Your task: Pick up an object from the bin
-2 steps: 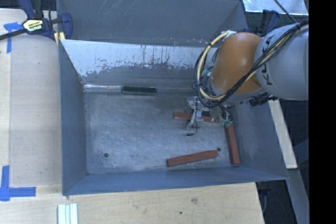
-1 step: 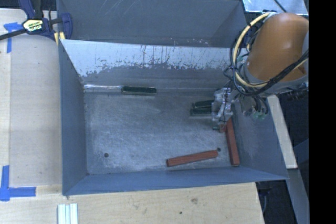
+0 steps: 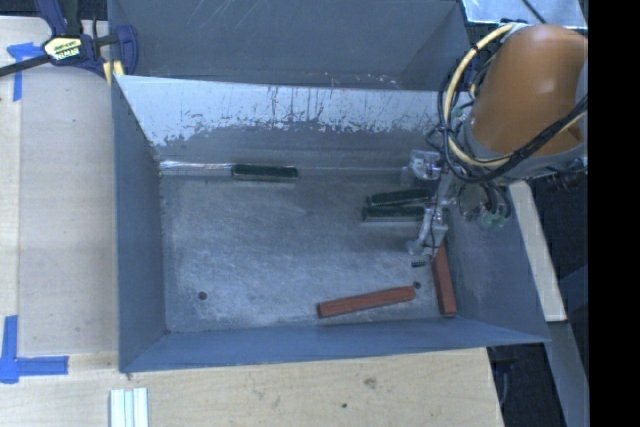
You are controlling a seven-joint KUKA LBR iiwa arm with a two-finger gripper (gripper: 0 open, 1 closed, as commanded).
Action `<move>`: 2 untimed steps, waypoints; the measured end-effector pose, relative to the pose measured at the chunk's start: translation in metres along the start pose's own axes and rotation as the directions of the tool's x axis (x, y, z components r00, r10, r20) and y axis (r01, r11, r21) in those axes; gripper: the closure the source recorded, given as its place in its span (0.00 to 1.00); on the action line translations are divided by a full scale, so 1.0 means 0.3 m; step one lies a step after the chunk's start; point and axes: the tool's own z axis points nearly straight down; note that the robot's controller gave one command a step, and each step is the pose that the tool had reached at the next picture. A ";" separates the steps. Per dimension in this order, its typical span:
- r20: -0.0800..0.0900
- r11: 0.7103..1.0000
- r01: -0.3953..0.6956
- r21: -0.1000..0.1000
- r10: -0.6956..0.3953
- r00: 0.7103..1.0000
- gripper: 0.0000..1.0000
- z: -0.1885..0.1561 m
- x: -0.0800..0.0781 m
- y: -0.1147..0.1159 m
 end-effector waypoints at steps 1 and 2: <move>0.007 1.000 0.026 0.000 -0.026 1.000 0.00 0.042 -0.038 0.001; 0.000 0.988 0.154 -0.001 -0.154 0.988 1.00 0.371 -0.215 0.007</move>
Offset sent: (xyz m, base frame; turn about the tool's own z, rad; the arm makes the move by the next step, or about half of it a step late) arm 0.0622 -0.0049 -0.1156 -0.1558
